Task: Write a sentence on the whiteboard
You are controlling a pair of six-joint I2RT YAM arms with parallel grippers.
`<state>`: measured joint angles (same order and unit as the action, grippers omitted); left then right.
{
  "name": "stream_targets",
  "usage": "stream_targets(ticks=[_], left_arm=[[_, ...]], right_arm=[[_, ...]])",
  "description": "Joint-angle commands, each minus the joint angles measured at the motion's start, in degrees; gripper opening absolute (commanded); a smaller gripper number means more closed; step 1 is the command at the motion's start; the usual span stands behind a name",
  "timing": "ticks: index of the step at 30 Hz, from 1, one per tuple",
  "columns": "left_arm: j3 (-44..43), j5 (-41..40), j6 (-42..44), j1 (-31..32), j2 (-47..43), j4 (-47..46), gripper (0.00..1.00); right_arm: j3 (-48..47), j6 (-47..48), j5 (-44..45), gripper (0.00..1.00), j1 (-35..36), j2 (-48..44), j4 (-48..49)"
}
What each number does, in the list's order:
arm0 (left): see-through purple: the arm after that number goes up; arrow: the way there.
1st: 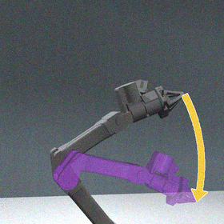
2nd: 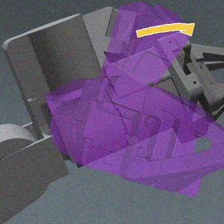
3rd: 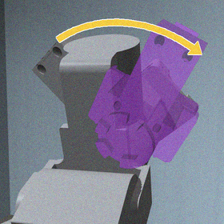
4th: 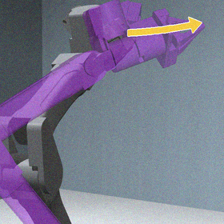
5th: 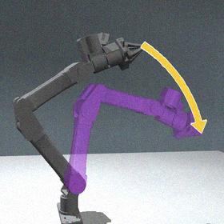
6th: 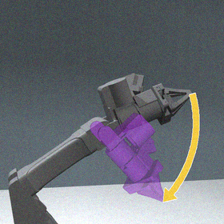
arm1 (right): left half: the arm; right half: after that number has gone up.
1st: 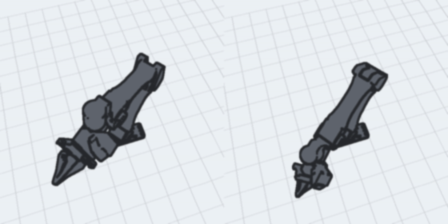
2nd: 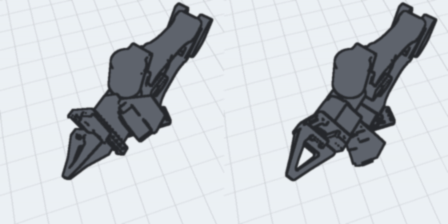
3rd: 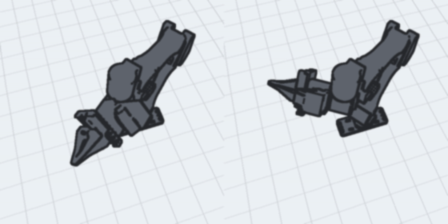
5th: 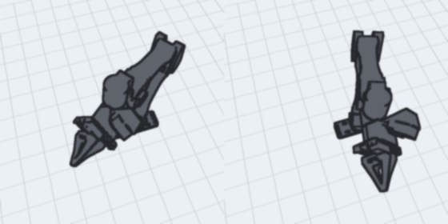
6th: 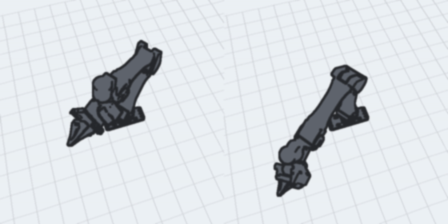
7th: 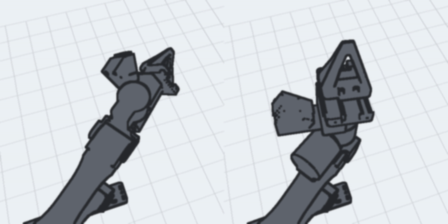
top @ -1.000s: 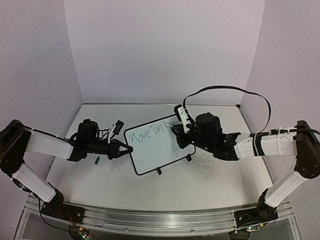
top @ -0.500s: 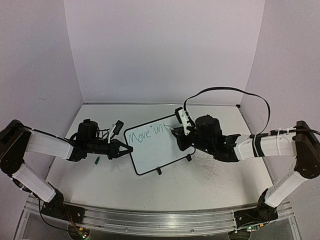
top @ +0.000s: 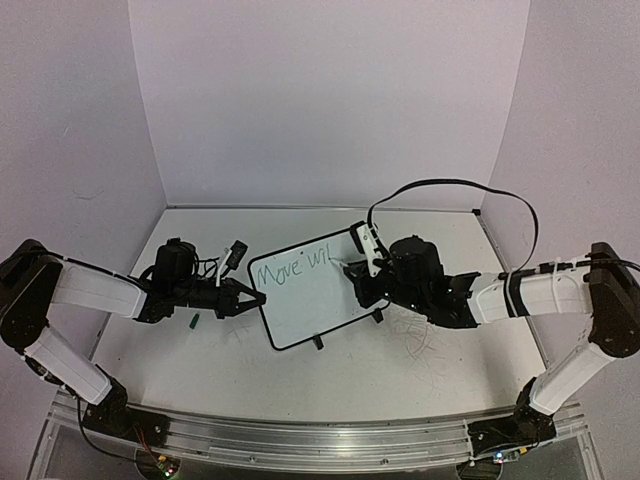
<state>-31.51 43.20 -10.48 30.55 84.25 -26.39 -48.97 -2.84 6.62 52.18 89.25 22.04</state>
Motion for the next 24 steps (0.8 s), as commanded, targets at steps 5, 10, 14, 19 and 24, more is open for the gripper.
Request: stream_targets(ticks=[5, 10, 14, 19, 24], left_arm=[[-0.9, -2.3, 3.8, -0.1, -1.0, 1.7, 0.0], [-0.8, -2.4, 3.8, -0.1, -1.0, 1.7, 0.0], [-0.9, -2.4, 3.7, -0.1, -1.0, 1.7, 0.0], [-0.9, -2.6, 3.8, -0.1, -1.1, 1.7, 0.0], [-1.1, -2.3, 3.8, -0.1, -0.6, 1.7, 0.0]], right_arm=[[0.8, -0.8, 2.1, 0.0, 0.1, -1.3, -0.4], [0.5, -0.7, 4.6, 0.0, 0.1, -1.8, -0.5], [0.4, -0.4, 5.7, 0.0, 0.1, -3.2, 0.7], [3.5, 1.3, -0.8, 0.0, 0.1, -8.1, 5.3], [-0.2, 2.0, -2.2, 0.0, 0.1, -4.2, 3.5]])
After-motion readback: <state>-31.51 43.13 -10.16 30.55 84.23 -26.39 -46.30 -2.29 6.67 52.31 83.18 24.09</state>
